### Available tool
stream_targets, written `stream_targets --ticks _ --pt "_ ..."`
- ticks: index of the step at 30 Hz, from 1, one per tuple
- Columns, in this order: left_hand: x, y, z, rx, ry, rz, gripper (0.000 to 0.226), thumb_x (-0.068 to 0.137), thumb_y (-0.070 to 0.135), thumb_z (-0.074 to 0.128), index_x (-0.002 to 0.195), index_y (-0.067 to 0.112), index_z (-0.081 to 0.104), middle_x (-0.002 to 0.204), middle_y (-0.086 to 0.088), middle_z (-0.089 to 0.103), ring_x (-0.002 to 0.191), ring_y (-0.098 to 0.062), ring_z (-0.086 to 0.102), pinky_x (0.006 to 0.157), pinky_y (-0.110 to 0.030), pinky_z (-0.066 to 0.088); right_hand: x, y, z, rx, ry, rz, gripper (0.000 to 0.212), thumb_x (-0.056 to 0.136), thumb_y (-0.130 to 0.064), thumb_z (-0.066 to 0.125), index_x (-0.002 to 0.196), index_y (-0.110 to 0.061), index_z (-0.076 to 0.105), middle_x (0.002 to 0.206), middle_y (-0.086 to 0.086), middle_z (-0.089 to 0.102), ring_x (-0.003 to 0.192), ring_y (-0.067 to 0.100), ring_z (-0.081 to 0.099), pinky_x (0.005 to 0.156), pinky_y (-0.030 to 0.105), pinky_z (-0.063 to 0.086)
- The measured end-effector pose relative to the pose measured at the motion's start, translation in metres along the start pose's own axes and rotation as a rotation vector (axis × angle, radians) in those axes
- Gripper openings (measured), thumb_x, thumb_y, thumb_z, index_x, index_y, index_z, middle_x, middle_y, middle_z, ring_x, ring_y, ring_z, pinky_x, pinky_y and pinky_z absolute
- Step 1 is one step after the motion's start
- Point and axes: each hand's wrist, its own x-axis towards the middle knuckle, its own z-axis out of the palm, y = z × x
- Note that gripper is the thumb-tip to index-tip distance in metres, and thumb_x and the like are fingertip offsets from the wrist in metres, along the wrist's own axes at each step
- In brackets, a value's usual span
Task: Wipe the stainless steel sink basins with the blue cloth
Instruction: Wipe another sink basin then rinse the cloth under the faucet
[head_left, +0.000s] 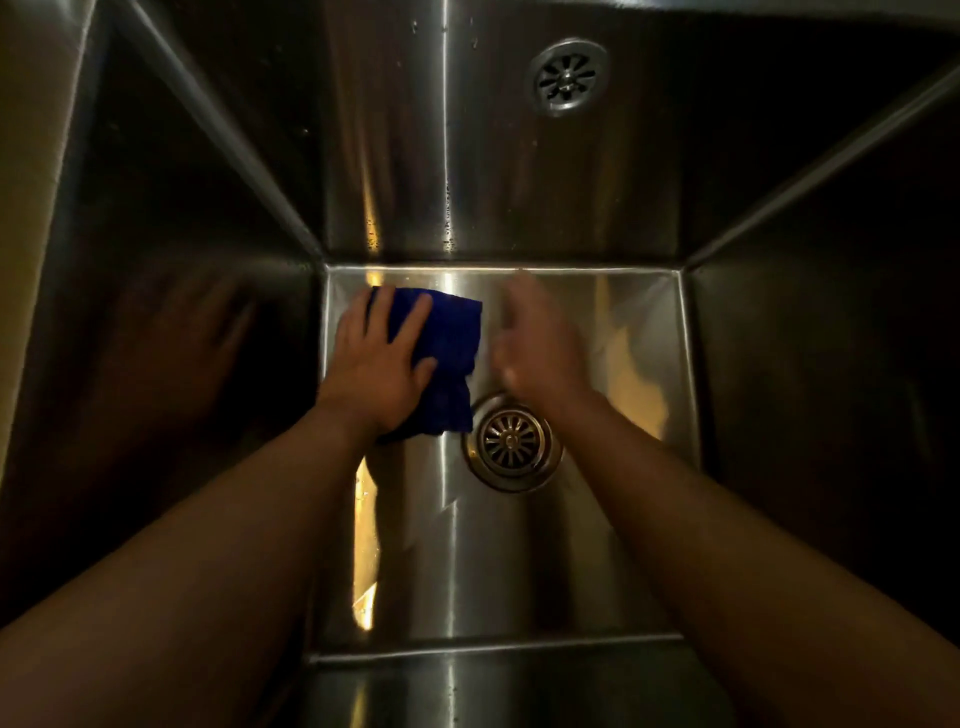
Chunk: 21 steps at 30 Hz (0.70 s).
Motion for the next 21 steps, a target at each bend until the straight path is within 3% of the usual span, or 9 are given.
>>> stream_targets --ticks 2,4,8,13,17,21 --pt "0.009 0.001 0.008 0.105 -0.17 0.075 0.077 0.093 0.056 0.04 0.151 0.035 -0.006 0.158 -0.013 -0.018 0.144 -0.036 -0.019 0.118 -0.052 -0.001 -0.007 0.04 -0.023 -0.132 0.161 0.075 0.042 0.085 -0.013 0.054 0.127 -0.018 0.052 0.138 0.01 0.047 0.125 0.029 0.047 0.094 0.046 0.047" --pt "0.015 0.003 0.015 0.115 -0.254 0.043 0.084 0.09 0.061 0.044 0.148 0.04 -0.013 0.156 -0.011 -0.027 0.142 -0.035 -0.025 0.118 -0.054 0.0 -0.012 0.076 -0.036 -0.279 0.083 0.19 0.047 0.089 -0.02 0.052 0.135 -0.017 0.045 0.146 0.016 0.036 0.135 0.035 0.034 0.106 0.048 0.037" --pt "0.02 0.001 0.013 0.156 -0.302 -0.039 0.09 0.087 0.061 0.049 0.146 0.044 -0.017 0.155 -0.008 -0.031 0.142 -0.031 -0.027 0.118 -0.053 -0.001 -0.028 0.119 -0.041 -0.456 -0.194 0.324 0.074 0.089 -0.037 0.059 0.151 -0.025 0.021 0.158 0.015 0.01 0.145 0.035 0.014 0.114 0.049 0.028" --pt "0.024 -0.021 -0.008 0.194 -0.308 -0.16 0.084 0.091 0.057 0.046 0.148 0.04 -0.014 0.157 -0.011 -0.025 0.145 -0.03 -0.021 0.118 -0.048 -0.001 -0.031 0.116 -0.034 -0.438 -0.209 0.337 0.074 0.093 -0.031 0.055 0.153 -0.021 0.013 0.16 0.018 -0.004 0.147 0.037 0.003 0.118 0.044 0.019" --pt "0.015 -0.023 -0.01 0.27 -0.216 -0.066 0.08 0.095 0.049 0.043 0.152 0.025 -0.009 0.157 -0.016 -0.022 0.146 -0.033 -0.016 0.118 -0.046 0.001 -0.024 0.114 -0.035 -0.537 -0.278 0.33 0.075 0.094 -0.03 0.053 0.153 -0.014 0.01 0.157 0.028 -0.004 0.145 0.045 0.006 0.119 0.043 0.013" --pt "0.008 -0.017 -0.005 0.15 -0.272 -0.059 0.08 0.097 0.04 0.044 0.151 0.02 -0.011 0.156 -0.015 -0.025 0.146 -0.031 -0.017 0.118 -0.045 0.002 -0.021 0.118 -0.037 -0.507 -0.315 0.353 0.08 0.094 -0.034 0.056 0.154 -0.02 0.005 0.159 0.022 -0.007 0.146 0.043 0.002 0.116 0.047 0.018"
